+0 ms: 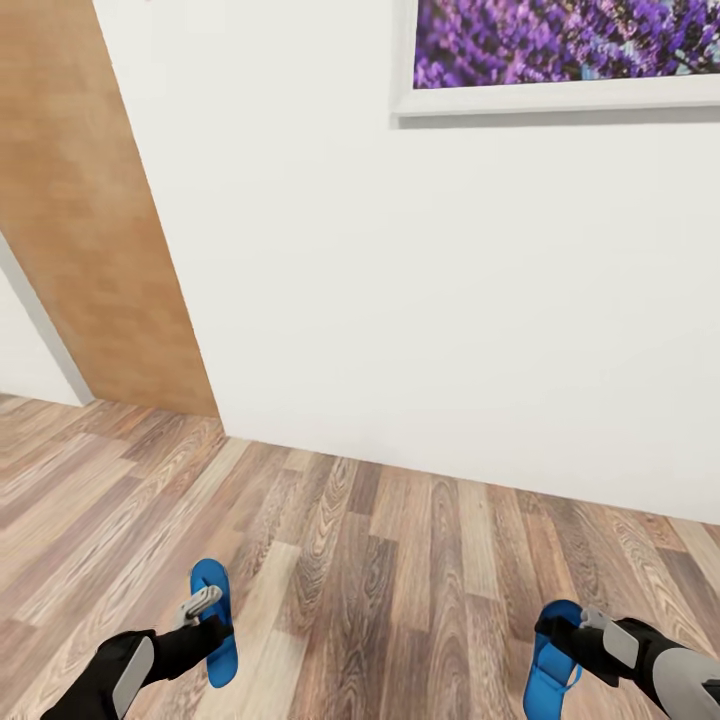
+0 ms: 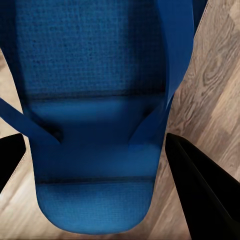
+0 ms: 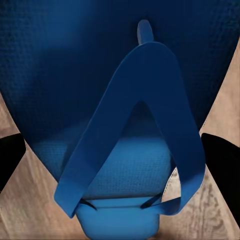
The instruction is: In the bedroom, move the book from the bed onto either nightstand, and place the two sandals side by side next to the bed.
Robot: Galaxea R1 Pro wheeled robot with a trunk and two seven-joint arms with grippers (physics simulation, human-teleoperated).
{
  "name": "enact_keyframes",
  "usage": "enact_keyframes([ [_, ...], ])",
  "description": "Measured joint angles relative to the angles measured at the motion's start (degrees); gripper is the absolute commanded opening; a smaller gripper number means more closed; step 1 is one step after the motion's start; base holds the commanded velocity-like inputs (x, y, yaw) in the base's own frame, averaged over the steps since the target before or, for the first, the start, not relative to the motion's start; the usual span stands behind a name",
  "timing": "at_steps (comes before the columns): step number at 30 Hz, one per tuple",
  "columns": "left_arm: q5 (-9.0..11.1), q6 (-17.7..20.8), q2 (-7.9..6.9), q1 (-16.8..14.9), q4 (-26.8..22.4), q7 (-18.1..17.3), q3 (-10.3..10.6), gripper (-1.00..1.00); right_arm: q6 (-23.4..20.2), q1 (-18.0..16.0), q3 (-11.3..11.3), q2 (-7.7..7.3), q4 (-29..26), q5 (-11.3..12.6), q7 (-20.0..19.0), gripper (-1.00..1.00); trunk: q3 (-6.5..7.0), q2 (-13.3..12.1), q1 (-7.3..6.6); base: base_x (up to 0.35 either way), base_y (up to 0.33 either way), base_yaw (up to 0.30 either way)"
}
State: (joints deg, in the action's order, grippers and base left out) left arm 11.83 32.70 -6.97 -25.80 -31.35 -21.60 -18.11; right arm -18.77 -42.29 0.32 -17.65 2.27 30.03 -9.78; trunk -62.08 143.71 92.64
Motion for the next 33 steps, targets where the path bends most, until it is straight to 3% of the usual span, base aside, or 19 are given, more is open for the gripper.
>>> enact_keyframes([
  [33,0.1,0.0,-0.17,0.0,-0.1,-0.3,0.0,-1.0,0.0,0.0,0.1,0.19,0.0,-0.1,0.1,-1.0,0.0,0.0,0.0,-0.056,0.0,0.183],
])
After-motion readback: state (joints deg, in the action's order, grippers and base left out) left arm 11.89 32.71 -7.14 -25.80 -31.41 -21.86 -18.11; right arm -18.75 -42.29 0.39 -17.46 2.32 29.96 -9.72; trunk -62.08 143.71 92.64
